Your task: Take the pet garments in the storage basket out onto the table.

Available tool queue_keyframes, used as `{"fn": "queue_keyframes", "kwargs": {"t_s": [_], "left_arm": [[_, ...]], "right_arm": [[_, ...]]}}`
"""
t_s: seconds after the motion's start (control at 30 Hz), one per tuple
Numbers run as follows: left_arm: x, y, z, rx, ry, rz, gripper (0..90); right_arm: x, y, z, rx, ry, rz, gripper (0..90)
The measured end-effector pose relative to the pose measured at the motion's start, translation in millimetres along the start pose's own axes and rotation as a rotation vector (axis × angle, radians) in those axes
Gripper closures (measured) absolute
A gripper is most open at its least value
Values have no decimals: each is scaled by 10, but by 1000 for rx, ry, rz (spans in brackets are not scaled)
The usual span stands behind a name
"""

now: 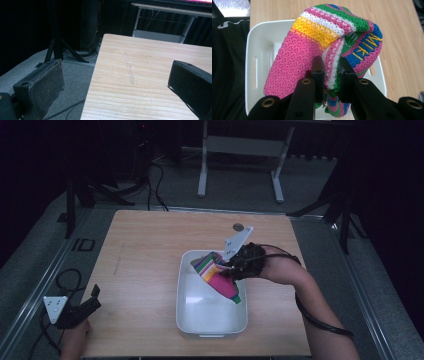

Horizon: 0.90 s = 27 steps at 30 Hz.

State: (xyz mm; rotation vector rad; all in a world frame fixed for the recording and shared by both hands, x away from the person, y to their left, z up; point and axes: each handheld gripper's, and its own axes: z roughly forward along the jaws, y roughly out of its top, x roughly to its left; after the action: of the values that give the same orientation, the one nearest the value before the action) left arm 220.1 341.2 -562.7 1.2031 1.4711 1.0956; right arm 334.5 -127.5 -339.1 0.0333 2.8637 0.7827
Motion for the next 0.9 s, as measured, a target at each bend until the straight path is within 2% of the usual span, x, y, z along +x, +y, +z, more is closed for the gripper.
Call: {"fn": "queue_keyframes", "kwargs": {"t_s": [0.3,0.47,0.5,0.67,0.9], "left_arm": [[-2,0,1,1,2,1,9],[-5,0,1,1,4,2,9],[-8,-1,1,2,4,6,9],[-10,-1,1,2,4,8,9],[-22,-4,0,0,7,15,9]], "right_arm": [[-70,-238,-318,-15,-59,52,785],[-89,-365,-425,-20,-83,75,784],[-104,-462,-493,-19,-99,94,784],[-130,-633,-603,-24,-120,134,784],[-156,-982,-774,-20,-162,205,783]]}}
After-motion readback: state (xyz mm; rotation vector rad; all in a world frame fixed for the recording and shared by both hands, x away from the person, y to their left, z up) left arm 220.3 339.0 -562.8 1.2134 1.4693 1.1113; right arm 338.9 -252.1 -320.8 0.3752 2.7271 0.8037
